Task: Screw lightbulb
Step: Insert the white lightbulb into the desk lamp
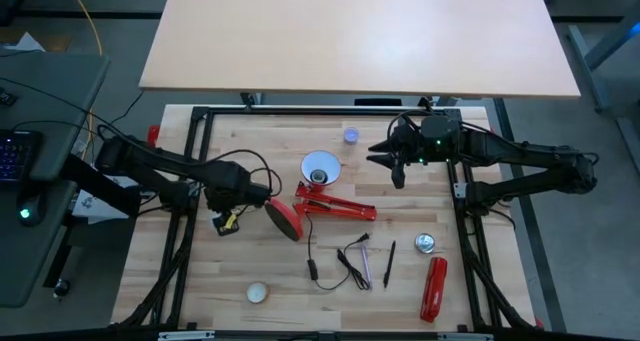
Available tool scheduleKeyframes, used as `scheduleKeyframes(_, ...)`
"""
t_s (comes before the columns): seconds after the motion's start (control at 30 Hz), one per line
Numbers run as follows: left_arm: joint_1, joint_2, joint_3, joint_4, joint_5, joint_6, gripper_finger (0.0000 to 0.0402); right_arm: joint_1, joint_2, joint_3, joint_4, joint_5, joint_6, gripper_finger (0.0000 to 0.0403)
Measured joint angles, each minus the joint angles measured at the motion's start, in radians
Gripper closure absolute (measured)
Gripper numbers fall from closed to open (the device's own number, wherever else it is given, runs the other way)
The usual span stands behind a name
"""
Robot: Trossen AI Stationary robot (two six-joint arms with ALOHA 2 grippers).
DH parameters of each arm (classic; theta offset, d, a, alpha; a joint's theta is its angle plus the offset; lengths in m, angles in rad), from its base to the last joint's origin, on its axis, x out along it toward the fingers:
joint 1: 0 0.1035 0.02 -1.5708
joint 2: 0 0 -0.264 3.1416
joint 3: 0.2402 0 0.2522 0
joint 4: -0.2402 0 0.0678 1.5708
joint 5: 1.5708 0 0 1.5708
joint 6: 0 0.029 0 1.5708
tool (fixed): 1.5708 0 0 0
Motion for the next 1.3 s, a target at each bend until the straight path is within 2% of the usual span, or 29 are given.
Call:
scheduleKeyframes(0.13, -0.001, 0.017, 0.000, 0.103, -0.005, -0.109, 0.0099, 0.000, 0.000, 0.000, -0.001, 0.003, -0.004, 0.0236)
scheduleKeyframes(0.27, -0.036, 0.057, -0.005, 0.181, -0.025, -0.242, 0.0084, 0.000, 0.000, 0.000, -0.022, 0.003, -0.004, 0.0217)
scheduleKeyframes(0.6, -0.140, 0.121, -0.096, 0.206, -0.025, -0.481, 0.0082, 0.001, 0.000, 0.000, -0.038, 0.003, -0.004, 0.0214)
scheduleKeyframes(0.77, -0.168, 0.114, -0.151, 0.268, -0.022, -0.515, 0.0082, 0.001, 0.000, 0.000, -0.039, 0.003, -0.004, 0.0214)
scheduleKeyframes(1.3, -0.158, 0.120, -0.178, 0.376, -0.120, -0.674, 0.0082, 0.001, 0.001, 0.000, -0.039, 0.003, -0.004, 0.0214)
